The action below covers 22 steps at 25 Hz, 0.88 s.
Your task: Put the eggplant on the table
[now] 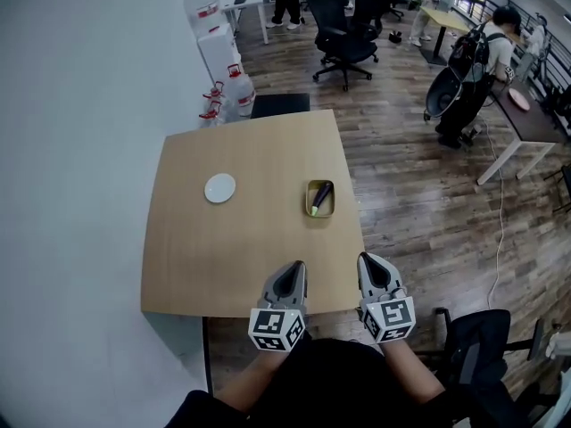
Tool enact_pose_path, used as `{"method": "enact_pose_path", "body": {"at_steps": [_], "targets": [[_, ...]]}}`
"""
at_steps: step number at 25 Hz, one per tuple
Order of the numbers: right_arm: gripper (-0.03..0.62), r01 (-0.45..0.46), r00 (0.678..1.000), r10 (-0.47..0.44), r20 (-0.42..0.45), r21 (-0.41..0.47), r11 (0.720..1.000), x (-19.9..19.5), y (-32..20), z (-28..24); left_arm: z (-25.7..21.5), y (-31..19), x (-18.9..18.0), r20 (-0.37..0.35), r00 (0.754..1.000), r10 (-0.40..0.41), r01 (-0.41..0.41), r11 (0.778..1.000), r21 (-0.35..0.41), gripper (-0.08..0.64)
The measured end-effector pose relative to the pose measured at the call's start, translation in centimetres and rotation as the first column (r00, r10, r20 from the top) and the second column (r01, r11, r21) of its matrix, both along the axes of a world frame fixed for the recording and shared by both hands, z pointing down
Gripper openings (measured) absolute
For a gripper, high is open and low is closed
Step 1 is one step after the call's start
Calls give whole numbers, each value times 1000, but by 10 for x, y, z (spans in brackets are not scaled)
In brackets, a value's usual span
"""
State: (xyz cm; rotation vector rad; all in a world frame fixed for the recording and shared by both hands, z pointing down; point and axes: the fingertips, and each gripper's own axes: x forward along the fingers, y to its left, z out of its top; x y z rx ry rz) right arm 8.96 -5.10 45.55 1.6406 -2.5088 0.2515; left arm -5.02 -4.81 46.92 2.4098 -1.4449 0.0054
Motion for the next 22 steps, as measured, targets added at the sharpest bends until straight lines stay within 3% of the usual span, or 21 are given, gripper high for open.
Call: {"method": "enact_pose_path", "body": {"at_steps": [11,22], "targets": [[60,45,999,-45,-16,4,999,19,9,5,-12,6,22,30,998,-49,48,998,37,20],[60,64,998,-64,12,2,998,-7,-3,-7,-14,2,7,38,998,-43,43,999,3,20]]}}
